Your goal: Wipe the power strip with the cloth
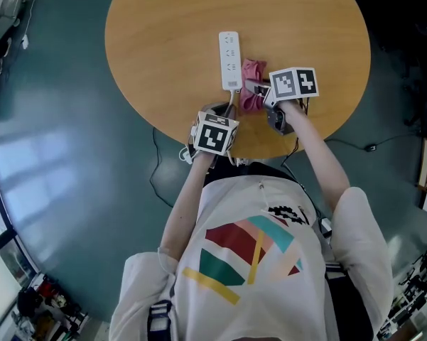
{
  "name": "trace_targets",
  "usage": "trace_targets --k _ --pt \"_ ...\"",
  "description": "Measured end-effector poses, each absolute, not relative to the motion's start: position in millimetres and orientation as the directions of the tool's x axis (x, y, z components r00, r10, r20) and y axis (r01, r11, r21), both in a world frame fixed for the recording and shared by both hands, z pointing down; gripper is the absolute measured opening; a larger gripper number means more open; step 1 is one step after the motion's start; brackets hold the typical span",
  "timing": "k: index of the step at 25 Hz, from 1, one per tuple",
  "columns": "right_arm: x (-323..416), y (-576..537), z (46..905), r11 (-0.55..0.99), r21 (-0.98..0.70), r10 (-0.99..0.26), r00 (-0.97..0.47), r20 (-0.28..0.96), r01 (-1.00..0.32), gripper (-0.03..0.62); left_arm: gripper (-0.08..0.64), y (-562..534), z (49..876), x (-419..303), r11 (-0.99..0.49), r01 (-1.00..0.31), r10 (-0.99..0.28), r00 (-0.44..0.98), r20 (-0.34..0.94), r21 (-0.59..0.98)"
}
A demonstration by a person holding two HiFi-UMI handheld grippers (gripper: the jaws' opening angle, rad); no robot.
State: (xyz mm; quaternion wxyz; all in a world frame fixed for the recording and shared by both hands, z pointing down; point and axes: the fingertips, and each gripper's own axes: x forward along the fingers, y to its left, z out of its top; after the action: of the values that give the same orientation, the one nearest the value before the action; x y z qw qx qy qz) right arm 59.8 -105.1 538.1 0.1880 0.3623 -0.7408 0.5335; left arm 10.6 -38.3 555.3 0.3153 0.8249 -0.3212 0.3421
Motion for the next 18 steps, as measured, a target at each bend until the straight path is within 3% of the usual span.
trace_targets --k 6,18 --pt "63.5 -155.9 539.6 0.203 -0.638 -0.290 -0.668 0.685 -0.742 0.039 0.072 -63.2 553.5 13.9 -0.569 -0.718 -0.218 0.602 0.768 0.401" --pt "60.8 -234.1 542.9 0.221 -0.597 -0.331 -0.635 0.698 -0.771 0.040 0.072 -40.4 557.9 11.2 -0.618 -0.666 -0.177 0.635 0.752 0.417"
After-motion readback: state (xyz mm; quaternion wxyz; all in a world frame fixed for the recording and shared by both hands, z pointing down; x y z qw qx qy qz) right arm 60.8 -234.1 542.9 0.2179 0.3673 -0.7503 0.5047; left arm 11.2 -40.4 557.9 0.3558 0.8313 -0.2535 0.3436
